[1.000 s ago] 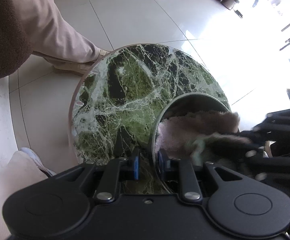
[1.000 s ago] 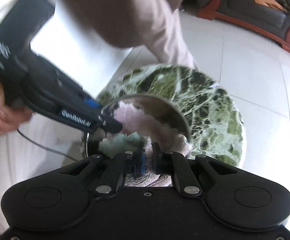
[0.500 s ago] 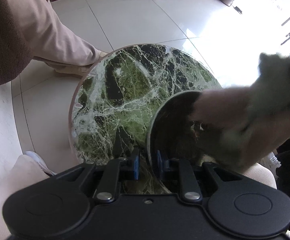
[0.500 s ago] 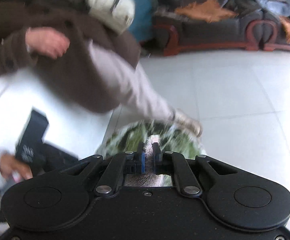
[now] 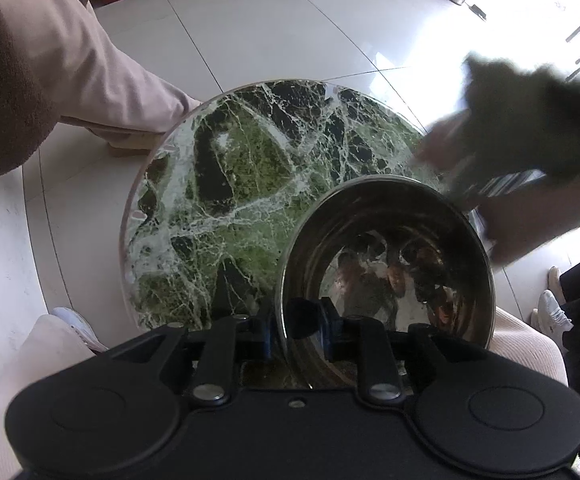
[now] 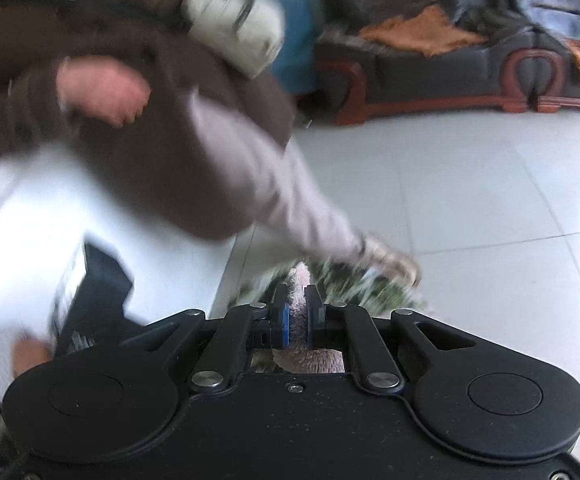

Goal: Clean bowl
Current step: 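Lift towel out of bowl with right gripper while left gripper holds rim, then wipe bowl outer rim with towel, right gripper, while left gripper holds rim, then rub pink towel over bowl rim with right gripper while left gripper holds rim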

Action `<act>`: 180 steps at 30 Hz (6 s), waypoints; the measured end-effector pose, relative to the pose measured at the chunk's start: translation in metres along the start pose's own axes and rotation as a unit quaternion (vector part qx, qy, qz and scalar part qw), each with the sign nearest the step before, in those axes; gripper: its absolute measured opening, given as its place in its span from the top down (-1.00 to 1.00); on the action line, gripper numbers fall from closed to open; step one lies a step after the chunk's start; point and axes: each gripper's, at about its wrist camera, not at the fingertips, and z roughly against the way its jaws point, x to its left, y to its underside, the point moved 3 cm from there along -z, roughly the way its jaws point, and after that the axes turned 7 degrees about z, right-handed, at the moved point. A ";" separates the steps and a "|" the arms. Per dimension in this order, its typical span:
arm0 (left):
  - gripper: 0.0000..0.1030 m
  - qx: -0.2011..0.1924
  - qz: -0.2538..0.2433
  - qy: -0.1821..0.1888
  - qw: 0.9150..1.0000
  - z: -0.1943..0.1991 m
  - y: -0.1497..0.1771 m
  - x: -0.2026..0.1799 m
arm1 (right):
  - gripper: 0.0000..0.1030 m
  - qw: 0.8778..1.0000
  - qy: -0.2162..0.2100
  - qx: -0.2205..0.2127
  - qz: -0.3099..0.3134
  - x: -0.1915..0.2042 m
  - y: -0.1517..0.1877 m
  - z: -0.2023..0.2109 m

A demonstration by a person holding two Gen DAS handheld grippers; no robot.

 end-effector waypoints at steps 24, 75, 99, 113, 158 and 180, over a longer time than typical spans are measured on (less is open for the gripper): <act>0.54 0.004 -0.005 0.006 1.000 -0.004 0.002 -0.001 | 0.09 0.993 -0.016 -0.016 -0.113 -0.028 0.032 0.010; 0.44 -0.014 -0.016 -0.031 0.999 -0.002 -0.002 -0.012 | 0.54 0.986 0.047 0.136 0.090 -0.006 0.053 -0.046; 0.44 -0.010 -0.047 -0.028 0.998 -0.001 -0.003 -0.016 | 0.54 0.983 0.038 0.136 0.118 -0.005 0.013 -0.071; 0.44 -0.013 -0.039 -0.027 0.999 -0.001 -0.001 -0.014 | 0.54 0.989 0.038 0.130 0.058 -0.010 0.027 -0.064; 0.69 -0.025 -0.061 -0.026 0.997 0.013 -0.012 -0.009 | 0.56 0.980 -0.023 0.120 0.158 0.001 0.018 -0.063; 0.62 -0.034 -0.037 -0.057 0.997 0.010 -0.007 -0.012 | 0.63 0.994 0.008 0.094 0.048 -0.020 0.032 -0.057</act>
